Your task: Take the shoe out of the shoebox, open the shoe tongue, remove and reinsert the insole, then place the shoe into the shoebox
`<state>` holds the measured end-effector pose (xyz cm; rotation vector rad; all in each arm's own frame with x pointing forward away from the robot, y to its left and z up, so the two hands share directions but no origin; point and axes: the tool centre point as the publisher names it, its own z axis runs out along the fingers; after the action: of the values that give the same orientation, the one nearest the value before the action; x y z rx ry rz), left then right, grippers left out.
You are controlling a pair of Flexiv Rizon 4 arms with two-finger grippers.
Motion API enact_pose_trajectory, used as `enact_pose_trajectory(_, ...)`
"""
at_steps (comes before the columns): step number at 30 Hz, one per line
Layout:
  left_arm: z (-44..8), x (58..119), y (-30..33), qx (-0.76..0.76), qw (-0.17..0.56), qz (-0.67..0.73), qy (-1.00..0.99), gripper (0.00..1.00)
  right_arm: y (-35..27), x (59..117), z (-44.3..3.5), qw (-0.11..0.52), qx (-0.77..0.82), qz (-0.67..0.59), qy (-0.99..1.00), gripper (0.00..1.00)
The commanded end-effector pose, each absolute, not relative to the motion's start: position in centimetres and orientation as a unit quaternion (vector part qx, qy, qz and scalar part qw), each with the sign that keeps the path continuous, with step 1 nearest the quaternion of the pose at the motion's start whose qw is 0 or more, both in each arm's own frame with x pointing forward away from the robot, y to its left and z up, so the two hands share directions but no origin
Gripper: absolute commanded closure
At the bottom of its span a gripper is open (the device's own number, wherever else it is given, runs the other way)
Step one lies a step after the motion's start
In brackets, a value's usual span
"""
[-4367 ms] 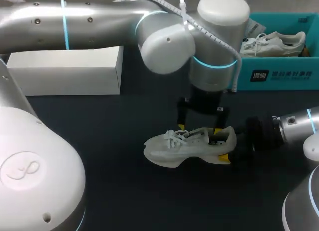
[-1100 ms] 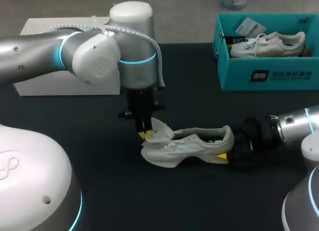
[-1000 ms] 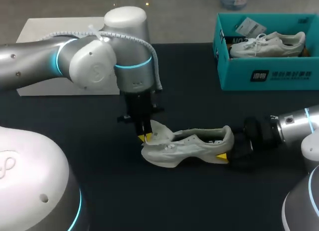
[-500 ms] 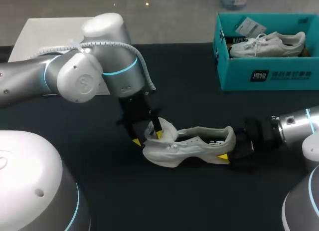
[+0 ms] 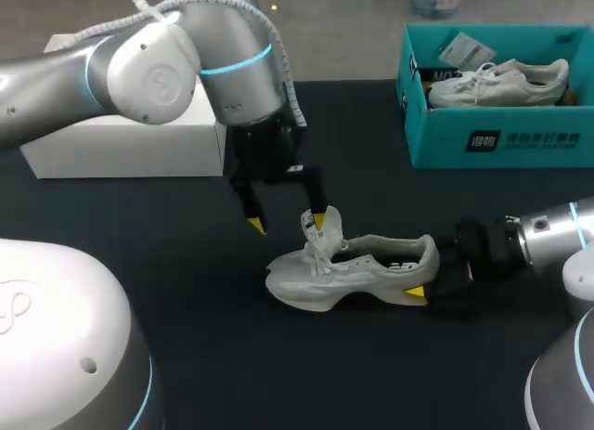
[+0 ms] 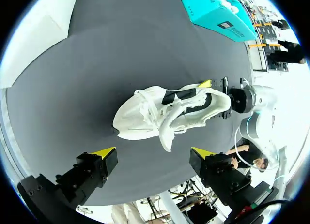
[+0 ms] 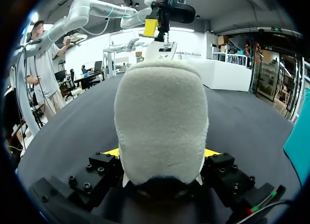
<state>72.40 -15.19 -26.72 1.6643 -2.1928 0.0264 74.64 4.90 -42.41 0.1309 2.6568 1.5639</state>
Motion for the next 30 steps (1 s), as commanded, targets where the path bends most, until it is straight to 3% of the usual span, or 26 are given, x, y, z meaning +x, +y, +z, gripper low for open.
enact_pose_trajectory(1,-24.7,72.8,-16.1,0.304,0.160,-0.097,-0.934,0.00,4.9,74.6,-42.4,0.028,0.043,0.505,0.862,1.00)
enact_pose_trajectory(5,-22.9,72.1,-16.5,0.182,0.121,-0.107,-0.970,0.00,4.9,74.6,-42.4,0.028,0.043,0.505,0.862,1.00)
enact_pose_trajectory(16,-22.9,72.1,-16.5,0.182,0.121,-0.107,-0.970,0.00,4.9,74.6,-42.4,0.028,0.043,0.505,0.862,1.00)
enact_pose_trajectory(19,-23.2,72.5,-16.8,0.153,0.161,-0.022,-0.975,0.00,4.9,74.6,-42.4,0.028,0.043,0.505,0.862,1.00)
enact_pose_trajectory(24,-24.6,73.7,-18.4,0.132,0.160,0.021,-0.978,0.00,4.9,74.6,-42.4,0.028,0.043,0.505,0.862,1.00)
enact_pose_trajectory(25,-24.5,73.5,-18.7,0.118,0.158,0.030,-0.980,0.51,4.9,74.6,-42.4,0.028,0.043,0.505,0.862,1.00)
enact_pose_trajectory(26,-24.6,73.6,-19.0,0.118,0.151,0.027,-0.981,0.82,4.9,74.6,-42.4,0.028,0.043,0.505,0.862,1.00)
enact_pose_trajectory(27,-24.6,73.5,-19.3,0.109,0.149,0.026,-0.982,1.00,4.9,74.6,-42.4,0.028,0.043,0.505,0.862,1.00)
enact_pose_trajectory(30,-24.0,73.2,-20.3,0.082,0.131,0.026,-0.988,1.00,4.9,74.6,-42.4,0.028,0.043,0.505,0.862,1.00)
